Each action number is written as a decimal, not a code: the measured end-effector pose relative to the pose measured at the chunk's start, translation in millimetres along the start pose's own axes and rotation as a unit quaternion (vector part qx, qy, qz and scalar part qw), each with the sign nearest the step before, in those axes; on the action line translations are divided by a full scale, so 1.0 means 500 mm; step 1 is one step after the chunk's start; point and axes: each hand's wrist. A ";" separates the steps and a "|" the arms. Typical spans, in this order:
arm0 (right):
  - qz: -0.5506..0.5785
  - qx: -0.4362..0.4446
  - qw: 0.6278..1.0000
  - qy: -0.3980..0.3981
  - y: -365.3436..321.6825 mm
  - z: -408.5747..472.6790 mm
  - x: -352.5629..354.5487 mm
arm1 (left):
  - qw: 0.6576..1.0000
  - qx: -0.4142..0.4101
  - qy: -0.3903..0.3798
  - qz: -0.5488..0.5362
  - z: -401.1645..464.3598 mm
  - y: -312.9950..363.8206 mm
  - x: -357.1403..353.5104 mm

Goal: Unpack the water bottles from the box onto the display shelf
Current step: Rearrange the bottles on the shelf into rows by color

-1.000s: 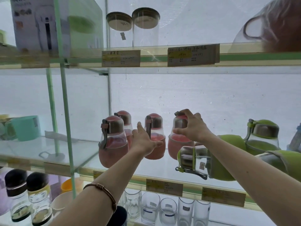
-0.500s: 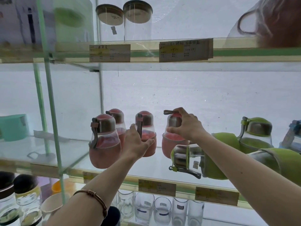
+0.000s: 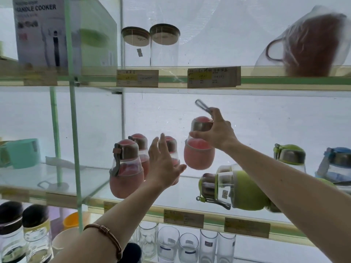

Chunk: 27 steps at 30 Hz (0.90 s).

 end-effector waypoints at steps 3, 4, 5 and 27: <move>-0.007 -0.004 1.000 0.015 -0.037 -0.020 0.015 | 0.994 -0.086 -0.015 0.067 -0.012 0.038 0.029; -0.004 -0.008 1.000 0.017 -0.048 -0.030 0.016 | 0.993 -0.095 -0.022 0.066 -0.017 0.049 0.036; -0.002 -0.013 1.000 0.016 -0.057 -0.039 0.016 | 0.994 -0.092 -0.021 0.053 -0.020 0.057 0.042; -0.010 -0.009 0.990 -0.140 -0.074 -0.155 -0.075 | 0.985 0.038 -0.060 -0.160 -0.107 -0.014 0.067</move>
Point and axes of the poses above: each hand's wrist, its own z-axis towards the middle knuckle, its own x-axis out of the back of the hand, y = z × x, and after that the axes turned 6 degrees about -x, right-handed
